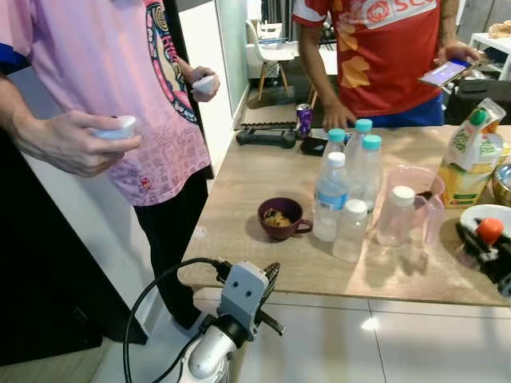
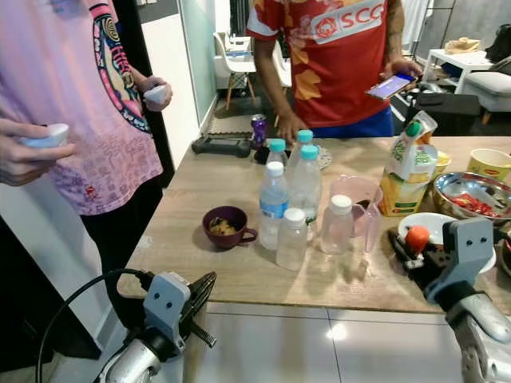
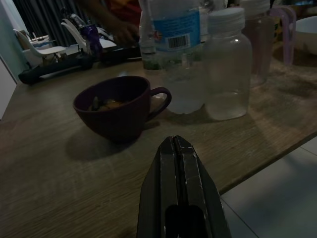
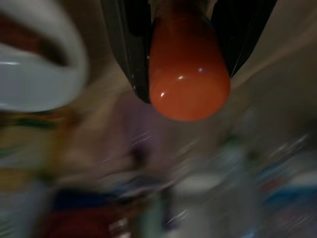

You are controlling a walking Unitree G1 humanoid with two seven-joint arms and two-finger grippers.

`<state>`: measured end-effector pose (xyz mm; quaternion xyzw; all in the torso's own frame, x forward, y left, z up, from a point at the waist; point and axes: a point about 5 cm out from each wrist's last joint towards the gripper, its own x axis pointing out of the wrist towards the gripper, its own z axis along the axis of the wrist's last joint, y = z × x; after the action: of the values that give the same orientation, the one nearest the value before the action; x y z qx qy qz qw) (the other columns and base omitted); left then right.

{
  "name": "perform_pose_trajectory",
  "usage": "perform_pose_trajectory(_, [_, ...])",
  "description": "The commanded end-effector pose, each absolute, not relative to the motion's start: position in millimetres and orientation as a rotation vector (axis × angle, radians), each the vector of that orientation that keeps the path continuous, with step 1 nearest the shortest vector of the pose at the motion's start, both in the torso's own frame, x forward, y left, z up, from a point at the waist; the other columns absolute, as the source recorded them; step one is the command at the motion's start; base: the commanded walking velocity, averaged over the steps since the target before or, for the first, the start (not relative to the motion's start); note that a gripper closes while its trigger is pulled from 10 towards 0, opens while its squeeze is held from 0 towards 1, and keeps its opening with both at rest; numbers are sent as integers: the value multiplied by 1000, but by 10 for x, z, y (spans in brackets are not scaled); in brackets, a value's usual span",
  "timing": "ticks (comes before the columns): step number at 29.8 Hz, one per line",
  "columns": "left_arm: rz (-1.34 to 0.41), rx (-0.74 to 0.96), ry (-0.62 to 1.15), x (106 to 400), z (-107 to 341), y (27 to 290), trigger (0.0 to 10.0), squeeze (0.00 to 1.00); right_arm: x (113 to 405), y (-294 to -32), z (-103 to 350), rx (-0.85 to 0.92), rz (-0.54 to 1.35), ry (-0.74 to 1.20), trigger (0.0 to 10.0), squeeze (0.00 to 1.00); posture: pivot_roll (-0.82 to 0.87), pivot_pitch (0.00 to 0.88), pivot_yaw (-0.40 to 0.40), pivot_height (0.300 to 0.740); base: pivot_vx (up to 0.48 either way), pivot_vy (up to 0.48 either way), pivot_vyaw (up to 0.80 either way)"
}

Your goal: Restocking fridge

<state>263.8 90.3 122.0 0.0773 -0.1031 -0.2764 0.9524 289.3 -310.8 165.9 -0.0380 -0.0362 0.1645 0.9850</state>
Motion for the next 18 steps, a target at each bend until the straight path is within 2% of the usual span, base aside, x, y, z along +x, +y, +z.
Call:
perform_pose_trajectory(1, [-561, 141, -189, 2618, 1163, 911, 10000, 0, 2855, -3035, 1612, -77, 427, -27, 10000, 0, 30, 102, 34, 740, 0, 0, 0])
perform_pose_trajectory(10, [-562, 139, -187, 2606, 1156, 910, 10000, 0, 2689, -3039, 1550, -27, 592, 86, 10000, 0, 29, 100, 35, 740, 0, 0, 0])
perform_pose_trajectory(13, [-564, 139, -187, 2609, 1157, 915, 10000, 0, 2487, -3028, 1433, -2, 741, 239, 10000, 0, 28, 99, 37, 740, 0, 0, 0])
perform_pose_trajectory(18, [-565, 140, -186, 2607, 1155, 917, 10000, 0, 2392, -3032, 1342, 2, 782, 317, 10000, 0, 28, 100, 38, 740, 0, 0, 0])
